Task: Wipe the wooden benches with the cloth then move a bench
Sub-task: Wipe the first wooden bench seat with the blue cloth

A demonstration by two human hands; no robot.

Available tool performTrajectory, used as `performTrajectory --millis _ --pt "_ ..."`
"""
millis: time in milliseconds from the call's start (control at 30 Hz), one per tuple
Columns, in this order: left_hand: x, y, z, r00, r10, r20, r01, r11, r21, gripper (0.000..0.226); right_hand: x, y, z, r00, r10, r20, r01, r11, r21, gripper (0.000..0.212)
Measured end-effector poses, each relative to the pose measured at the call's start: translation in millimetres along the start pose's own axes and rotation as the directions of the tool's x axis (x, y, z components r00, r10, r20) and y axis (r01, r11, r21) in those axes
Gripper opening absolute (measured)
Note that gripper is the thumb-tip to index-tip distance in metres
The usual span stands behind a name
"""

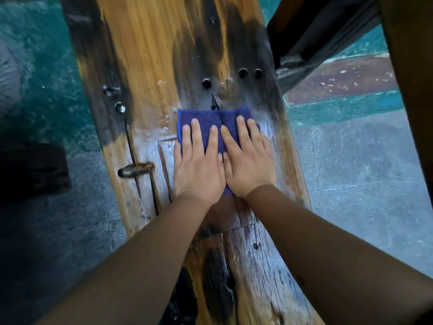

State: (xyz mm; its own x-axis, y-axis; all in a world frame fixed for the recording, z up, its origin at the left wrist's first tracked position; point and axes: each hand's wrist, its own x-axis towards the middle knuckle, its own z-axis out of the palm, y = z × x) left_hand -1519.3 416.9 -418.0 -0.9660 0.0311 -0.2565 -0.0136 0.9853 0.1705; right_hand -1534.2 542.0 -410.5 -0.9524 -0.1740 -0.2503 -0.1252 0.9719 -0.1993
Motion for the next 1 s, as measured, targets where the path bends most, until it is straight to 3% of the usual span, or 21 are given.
performTrajectory --millis 1000 --pt "-3.8 -1.0 6.2 1.0 -0.013 0.017 0.014 0.999 -0.053 0.057 -3.9 0.3 4.8 1.0 0.014 0.012 -0.014 1.0 -0.021 0.062"
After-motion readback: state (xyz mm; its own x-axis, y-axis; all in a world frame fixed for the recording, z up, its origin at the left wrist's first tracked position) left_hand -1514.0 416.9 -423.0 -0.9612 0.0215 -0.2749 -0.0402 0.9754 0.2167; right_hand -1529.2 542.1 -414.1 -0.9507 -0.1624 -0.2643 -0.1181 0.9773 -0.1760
